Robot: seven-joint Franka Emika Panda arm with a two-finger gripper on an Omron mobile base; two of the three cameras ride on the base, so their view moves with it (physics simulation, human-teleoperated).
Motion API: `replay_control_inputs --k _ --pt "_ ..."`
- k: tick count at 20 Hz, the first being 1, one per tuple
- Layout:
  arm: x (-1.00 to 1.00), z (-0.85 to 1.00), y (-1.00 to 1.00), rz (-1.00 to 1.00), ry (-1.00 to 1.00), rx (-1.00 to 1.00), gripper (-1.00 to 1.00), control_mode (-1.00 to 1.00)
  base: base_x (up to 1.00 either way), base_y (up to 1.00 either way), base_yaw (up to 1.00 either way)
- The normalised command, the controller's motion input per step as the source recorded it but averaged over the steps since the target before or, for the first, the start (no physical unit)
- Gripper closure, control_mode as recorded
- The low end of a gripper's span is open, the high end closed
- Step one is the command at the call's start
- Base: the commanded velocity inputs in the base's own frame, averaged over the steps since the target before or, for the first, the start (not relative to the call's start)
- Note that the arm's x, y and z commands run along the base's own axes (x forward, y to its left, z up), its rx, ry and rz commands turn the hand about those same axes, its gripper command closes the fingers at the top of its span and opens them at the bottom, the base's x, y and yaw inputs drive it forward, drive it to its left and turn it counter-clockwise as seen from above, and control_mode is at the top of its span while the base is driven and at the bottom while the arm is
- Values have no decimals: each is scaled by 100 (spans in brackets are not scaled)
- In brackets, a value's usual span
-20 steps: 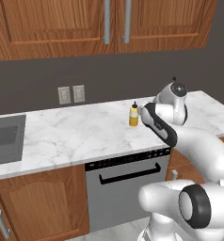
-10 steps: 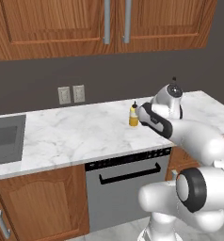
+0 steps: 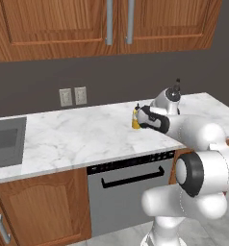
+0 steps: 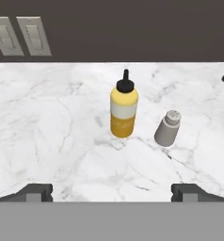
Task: Pick the shaker and mustard from the counter and place them in the cabinet.
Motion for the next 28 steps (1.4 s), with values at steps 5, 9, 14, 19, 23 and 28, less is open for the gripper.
replay_control_inputs --k 5,9,14,19,23,28 --pt "32 -12 0 0 0 0 -100 -100 0 0 0" --pt "34 -8 0 0 0 0 -100 -100 0 0 0" --pt "36 -10 0 0 0 0 -100 -100 0 0 0" --pt "31 -13 0 0 0 0 -100 -100 0 0 0" --pt "32 -14 0 0 0 0 -100 -100 0 0 0" --pt "29 -12 0 0 0 0 -100 -100 0 0 0"
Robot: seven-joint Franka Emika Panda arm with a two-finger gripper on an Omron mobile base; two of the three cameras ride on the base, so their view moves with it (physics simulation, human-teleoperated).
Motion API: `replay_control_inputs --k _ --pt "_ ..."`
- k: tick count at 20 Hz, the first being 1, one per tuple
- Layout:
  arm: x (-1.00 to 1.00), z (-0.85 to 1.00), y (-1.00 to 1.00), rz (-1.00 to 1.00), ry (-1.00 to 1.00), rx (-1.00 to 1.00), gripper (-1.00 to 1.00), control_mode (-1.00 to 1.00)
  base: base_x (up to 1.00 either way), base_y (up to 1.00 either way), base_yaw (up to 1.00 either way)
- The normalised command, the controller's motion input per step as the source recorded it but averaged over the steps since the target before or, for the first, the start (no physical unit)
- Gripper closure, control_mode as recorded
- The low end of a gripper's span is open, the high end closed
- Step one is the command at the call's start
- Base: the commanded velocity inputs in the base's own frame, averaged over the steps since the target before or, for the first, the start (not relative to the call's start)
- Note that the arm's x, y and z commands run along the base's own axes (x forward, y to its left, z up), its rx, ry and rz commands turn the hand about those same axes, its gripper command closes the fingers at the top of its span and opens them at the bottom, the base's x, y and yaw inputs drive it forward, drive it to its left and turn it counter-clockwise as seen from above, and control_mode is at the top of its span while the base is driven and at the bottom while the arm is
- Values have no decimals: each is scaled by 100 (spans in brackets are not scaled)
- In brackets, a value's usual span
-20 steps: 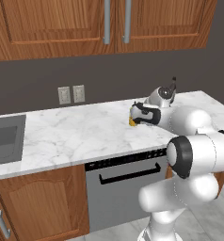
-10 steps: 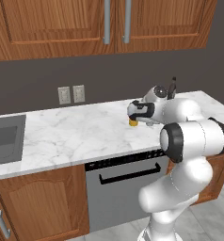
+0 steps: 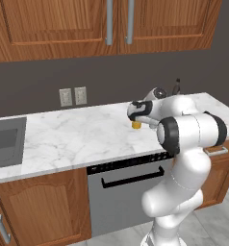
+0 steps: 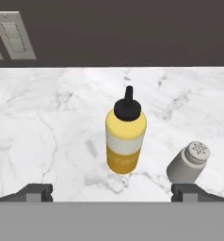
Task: Pick the shaker and mustard from the counter and place them in the cabinet.
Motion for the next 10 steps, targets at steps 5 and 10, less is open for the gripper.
replay_control_inputs --k 5,10 --pt "24 -10 -1 0 0 0 -100 -100 0 0 0" --pt "26 -12 -4 0 0 0 -100 -100 0 0 0"
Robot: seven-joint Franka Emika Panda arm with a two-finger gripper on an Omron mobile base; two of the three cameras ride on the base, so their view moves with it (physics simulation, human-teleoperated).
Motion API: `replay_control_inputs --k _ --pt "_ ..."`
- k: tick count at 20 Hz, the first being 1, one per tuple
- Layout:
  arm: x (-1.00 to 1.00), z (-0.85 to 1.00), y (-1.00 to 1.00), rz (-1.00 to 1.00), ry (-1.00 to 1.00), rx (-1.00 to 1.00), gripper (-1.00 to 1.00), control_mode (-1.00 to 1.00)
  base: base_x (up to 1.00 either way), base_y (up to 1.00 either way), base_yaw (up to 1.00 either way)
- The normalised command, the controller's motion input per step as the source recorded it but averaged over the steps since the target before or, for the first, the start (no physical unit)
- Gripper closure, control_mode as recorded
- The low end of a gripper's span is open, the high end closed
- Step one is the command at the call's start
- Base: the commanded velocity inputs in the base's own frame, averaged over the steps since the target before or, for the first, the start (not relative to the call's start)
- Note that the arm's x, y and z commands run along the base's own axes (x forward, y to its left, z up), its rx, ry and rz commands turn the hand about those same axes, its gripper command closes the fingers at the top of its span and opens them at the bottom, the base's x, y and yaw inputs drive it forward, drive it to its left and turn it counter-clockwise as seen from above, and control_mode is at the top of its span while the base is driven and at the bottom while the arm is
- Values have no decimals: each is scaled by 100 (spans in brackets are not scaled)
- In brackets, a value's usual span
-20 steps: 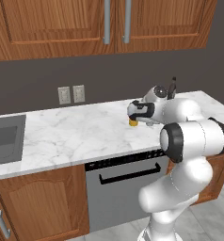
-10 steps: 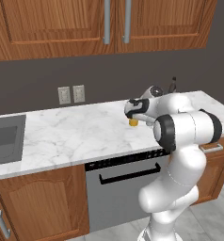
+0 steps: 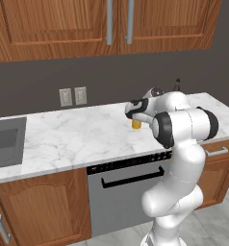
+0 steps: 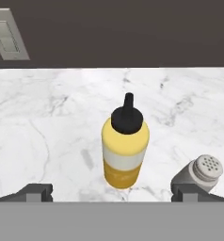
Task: Pick the shaker and mustard from the counter and place them in the cabinet.
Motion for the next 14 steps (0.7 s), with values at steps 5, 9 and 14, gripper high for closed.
replay_control_inputs --k 5,9,14 --pt "23 -13 -4 0 0 0 -100 -100 0 0 0" --pt "22 -12 -3 0 0 0 -100 -100 0 0 0" --pt "25 -13 0 0 0 0 -100 -100 0 0 0"
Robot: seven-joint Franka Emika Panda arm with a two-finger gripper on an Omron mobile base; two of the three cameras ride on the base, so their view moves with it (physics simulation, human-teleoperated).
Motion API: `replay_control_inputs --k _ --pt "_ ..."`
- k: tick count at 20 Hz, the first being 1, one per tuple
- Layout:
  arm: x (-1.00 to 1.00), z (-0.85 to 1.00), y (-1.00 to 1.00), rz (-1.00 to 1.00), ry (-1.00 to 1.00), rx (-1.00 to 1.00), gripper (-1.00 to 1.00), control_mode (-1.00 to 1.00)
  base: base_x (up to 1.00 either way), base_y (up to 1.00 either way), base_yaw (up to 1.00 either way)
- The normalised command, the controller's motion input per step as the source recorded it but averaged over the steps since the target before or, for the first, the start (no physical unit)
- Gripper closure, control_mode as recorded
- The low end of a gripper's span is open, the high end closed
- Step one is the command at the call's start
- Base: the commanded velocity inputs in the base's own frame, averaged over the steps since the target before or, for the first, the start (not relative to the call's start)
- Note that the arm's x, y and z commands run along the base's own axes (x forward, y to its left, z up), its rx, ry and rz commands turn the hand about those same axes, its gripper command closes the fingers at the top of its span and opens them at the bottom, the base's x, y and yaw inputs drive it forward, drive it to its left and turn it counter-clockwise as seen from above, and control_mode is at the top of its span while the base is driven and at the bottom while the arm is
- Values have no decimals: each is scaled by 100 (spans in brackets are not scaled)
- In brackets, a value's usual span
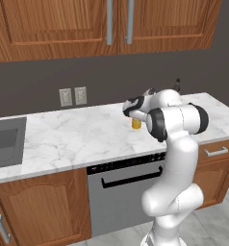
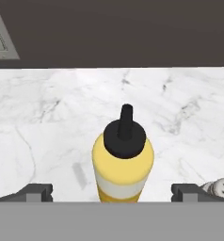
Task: Pick the shaker and mustard from the counter and place them in the cabinet.
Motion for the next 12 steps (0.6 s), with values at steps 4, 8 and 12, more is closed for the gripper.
replay_control_inputs --k 4,8,12 --pt "26 -13 0 0 0 0 -100 -100 0 0 0" --pt "26 -12 0 0 0 0 -100 -100 0 0 0" --pt "25 -11 0 0 0 0 -100 -100 0 0 0"
